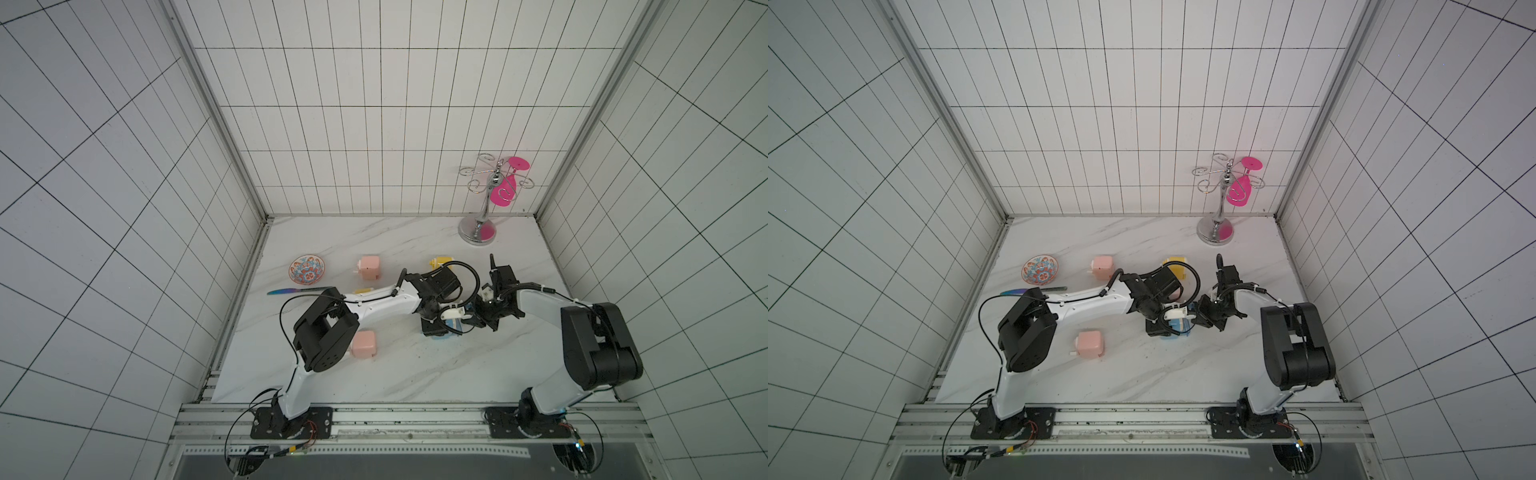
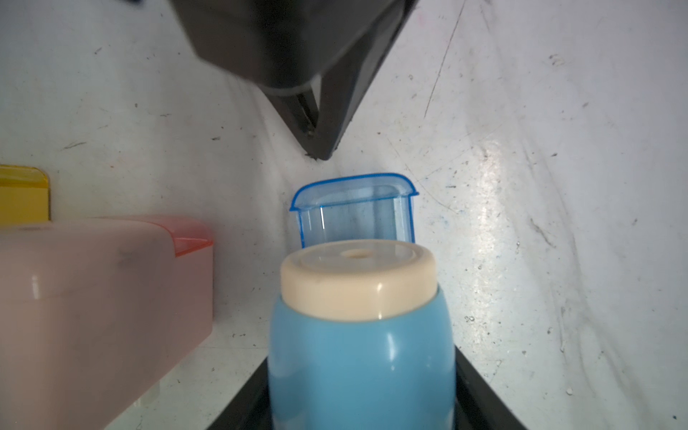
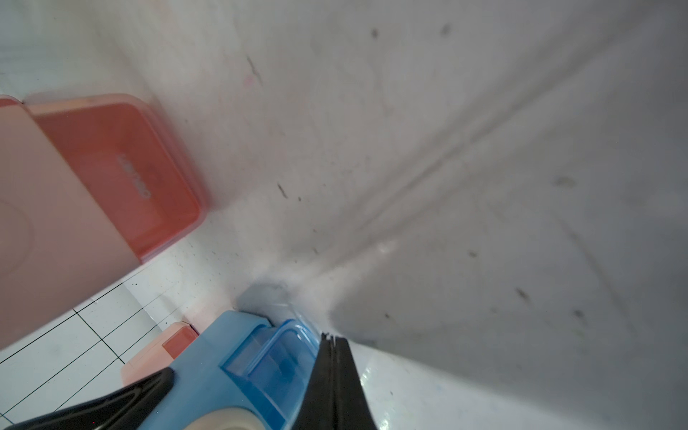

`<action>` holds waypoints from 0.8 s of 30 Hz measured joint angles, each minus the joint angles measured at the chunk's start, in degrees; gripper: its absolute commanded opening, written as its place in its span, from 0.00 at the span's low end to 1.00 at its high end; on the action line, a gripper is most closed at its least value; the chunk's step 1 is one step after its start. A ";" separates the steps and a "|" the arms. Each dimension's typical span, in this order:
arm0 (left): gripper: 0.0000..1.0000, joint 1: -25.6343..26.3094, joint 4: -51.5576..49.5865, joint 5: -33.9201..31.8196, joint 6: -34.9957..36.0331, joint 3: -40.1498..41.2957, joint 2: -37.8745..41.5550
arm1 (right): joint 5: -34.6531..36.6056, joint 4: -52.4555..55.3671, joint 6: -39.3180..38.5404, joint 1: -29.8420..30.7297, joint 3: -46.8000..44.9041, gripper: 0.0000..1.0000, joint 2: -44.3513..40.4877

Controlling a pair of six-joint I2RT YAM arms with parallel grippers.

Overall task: Put the tray back into the pencil sharpener
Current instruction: Close the container of the pencil sharpener.

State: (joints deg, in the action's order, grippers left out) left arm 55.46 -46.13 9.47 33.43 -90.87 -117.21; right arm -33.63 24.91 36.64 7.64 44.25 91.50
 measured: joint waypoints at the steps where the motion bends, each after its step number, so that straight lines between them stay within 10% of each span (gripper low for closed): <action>1: 0.61 -0.02 -0.04 0.04 0.02 -0.02 0.00 | -0.09 0.00 0.09 0.00 -0.33 0.04 -0.20; 24: 0.57 -0.02 -0.20 0.50 0.04 -0.20 -0.11 | -6.91 -7.72 3.50 1.77 -4.68 0.01 -1.57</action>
State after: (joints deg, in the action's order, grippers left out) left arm 55.44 -46.33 9.98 33.47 -91.07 -117.32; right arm -40.53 17.19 40.14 9.41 39.57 89.93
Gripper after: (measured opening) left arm 0.620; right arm 0.047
